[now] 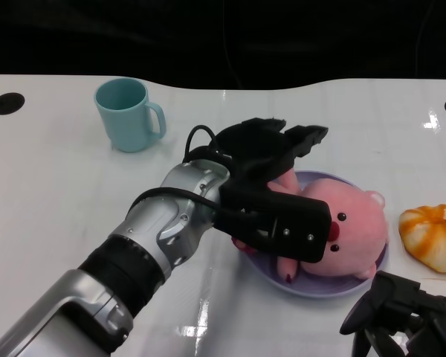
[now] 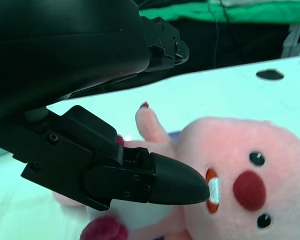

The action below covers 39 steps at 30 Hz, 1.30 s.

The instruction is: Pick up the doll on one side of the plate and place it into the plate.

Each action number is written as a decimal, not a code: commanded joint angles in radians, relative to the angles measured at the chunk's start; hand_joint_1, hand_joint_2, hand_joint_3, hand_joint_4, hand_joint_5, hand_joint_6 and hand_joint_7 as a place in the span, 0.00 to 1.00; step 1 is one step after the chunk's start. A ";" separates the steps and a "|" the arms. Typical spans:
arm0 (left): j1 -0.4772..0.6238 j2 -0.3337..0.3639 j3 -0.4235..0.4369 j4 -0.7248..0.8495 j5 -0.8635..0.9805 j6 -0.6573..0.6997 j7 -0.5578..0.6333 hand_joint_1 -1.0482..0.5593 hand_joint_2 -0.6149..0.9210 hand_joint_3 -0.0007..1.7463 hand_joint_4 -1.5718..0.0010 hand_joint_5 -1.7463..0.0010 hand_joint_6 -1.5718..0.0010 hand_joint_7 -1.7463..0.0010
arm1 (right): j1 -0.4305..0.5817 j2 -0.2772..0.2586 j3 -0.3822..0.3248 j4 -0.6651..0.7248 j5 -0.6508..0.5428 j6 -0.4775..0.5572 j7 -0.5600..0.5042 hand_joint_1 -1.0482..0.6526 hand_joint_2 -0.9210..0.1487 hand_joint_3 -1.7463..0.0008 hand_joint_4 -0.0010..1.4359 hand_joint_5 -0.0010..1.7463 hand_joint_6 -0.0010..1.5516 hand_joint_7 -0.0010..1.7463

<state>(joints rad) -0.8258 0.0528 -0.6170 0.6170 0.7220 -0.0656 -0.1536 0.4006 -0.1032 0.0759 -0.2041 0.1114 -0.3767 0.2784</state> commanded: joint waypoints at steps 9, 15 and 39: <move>0.128 0.149 0.076 -0.310 -0.053 0.010 -0.146 0.00 1.00 0.24 0.99 1.00 1.00 1.00 | 0.009 -0.016 -0.026 -0.035 0.013 0.026 -0.007 0.25 0.16 0.54 0.52 0.96 0.44 0.79; 0.219 0.222 0.137 -0.465 -0.104 -0.006 -0.187 0.00 1.00 0.22 0.98 0.99 0.99 1.00 | 0.005 -0.016 -0.031 -0.033 0.022 0.030 -0.001 0.26 0.18 0.52 0.51 0.96 0.43 0.79; 0.577 0.247 0.392 -0.469 -0.473 -0.427 -0.090 0.34 0.99 0.06 0.79 0.57 0.67 0.93 | 0.007 -0.019 -0.034 -0.060 0.021 0.056 0.003 0.31 0.27 0.40 0.50 0.98 0.42 0.82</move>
<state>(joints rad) -0.2706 0.2914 -0.2489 0.1329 0.2836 -0.4659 -0.2516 0.4032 -0.1137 0.0474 -0.2487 0.1260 -0.3269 0.2840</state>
